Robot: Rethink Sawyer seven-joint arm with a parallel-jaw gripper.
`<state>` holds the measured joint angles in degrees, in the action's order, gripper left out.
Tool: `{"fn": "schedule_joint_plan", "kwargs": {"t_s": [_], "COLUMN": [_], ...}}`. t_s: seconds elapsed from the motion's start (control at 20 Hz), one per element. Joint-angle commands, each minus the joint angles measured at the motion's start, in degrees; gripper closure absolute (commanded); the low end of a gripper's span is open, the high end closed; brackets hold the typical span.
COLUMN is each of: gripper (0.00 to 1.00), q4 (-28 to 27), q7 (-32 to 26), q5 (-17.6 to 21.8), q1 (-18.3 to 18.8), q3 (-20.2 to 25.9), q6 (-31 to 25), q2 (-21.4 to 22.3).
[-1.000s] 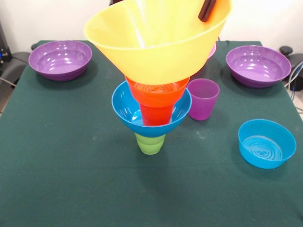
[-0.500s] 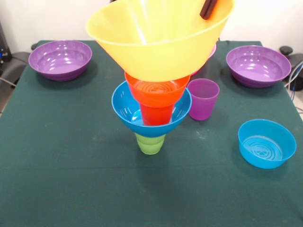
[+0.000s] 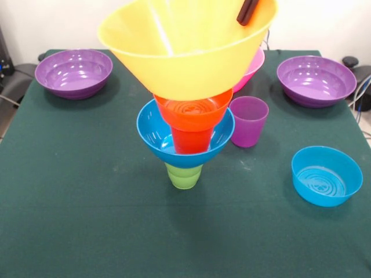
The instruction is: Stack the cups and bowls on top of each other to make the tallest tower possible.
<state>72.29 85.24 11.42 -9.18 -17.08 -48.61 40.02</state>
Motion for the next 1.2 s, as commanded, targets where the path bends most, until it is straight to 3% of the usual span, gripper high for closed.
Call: {"fn": "schedule_joint_plan", "kwargs": {"t_s": [0.05, 1.2], "gripper": [1.0, 1.0], "q4": [-2.43, -3.19], "q7": [8.76, 9.91], "q5": [0.48, 0.1], "q1": [-1.7, -2.94], "q3": [1.51, 0.14], "q6": [-7.71, -6.43], "q2": [-1.72, -2.83]}}
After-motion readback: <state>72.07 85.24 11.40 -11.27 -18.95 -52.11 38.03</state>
